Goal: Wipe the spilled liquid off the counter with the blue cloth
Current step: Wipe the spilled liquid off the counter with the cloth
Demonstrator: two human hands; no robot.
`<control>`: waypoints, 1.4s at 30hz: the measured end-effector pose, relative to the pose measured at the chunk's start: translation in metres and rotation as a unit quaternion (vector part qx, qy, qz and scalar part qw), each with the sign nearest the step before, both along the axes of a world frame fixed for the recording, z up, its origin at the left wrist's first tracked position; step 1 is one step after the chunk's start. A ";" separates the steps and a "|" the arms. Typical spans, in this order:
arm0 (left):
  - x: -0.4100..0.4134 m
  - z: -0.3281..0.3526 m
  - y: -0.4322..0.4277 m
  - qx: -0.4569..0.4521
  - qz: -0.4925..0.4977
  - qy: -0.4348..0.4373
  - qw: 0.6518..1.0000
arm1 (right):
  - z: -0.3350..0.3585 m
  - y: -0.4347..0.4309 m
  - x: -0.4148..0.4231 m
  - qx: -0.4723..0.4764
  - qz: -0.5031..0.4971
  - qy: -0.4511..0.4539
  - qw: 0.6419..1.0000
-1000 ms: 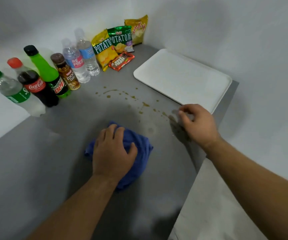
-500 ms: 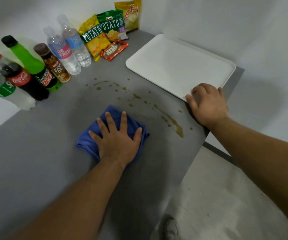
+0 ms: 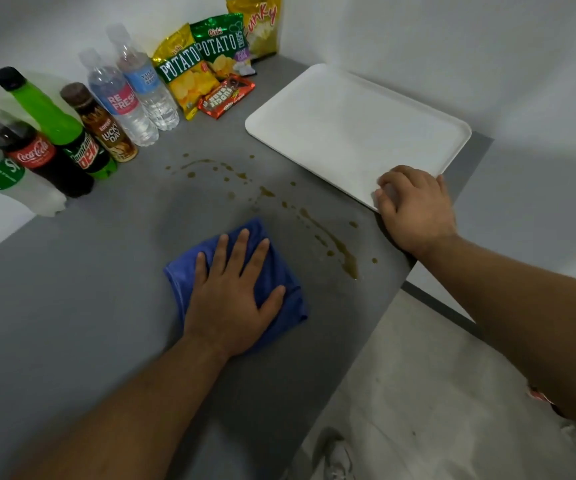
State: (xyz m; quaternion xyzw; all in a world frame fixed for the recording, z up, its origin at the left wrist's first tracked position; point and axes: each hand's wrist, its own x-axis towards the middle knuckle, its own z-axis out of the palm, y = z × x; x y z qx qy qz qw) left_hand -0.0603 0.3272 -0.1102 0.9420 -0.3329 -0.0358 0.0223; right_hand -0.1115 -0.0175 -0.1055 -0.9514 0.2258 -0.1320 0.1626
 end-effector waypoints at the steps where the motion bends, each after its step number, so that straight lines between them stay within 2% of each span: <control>1: 0.010 0.001 -0.006 0.004 0.012 0.002 1.000 | 0.000 -0.003 0.002 -0.013 0.005 0.009 1.000; 6: 0.033 0.003 -0.058 0.013 0.049 0.024 0.998 | -0.002 -0.012 0.007 -0.030 -0.009 0.021 0.999; 10: 0.005 0.002 -0.071 0.014 -0.013 0.009 1.000 | -0.003 -0.010 0.008 -0.014 -0.027 0.039 0.999; 13: -0.026 -0.001 -0.043 -0.011 -0.071 -0.002 0.997 | 0.000 -0.008 0.007 0.001 -0.037 0.044 0.998; 16: -0.023 0.000 -0.022 -0.015 -0.093 0.001 0.996 | 0.002 -0.006 0.006 0.000 -0.039 0.044 0.998; 24: 0.030 0.003 -0.072 0.012 -0.028 0.006 1.000 | 0.002 -0.006 0.007 -0.015 -0.039 0.037 0.998; 32: -0.010 -0.001 -0.019 -0.009 -0.145 0.007 0.989 | 0.006 -0.004 0.007 -0.017 -0.039 0.041 0.998; 35: 0.013 0.002 -0.024 0.002 -0.115 0.012 0.993 | 0.004 -0.004 0.008 -0.016 -0.039 0.038 0.998; 39: 0.034 0.004 -0.076 0.025 -0.048 0.028 0.998 | 0.001 -0.006 0.009 -0.014 -0.045 0.027 0.999; 42: 0.021 0.003 -0.098 0.025 -0.057 0.024 0.998 | -0.001 -0.006 0.009 -0.016 -0.043 0.021 0.999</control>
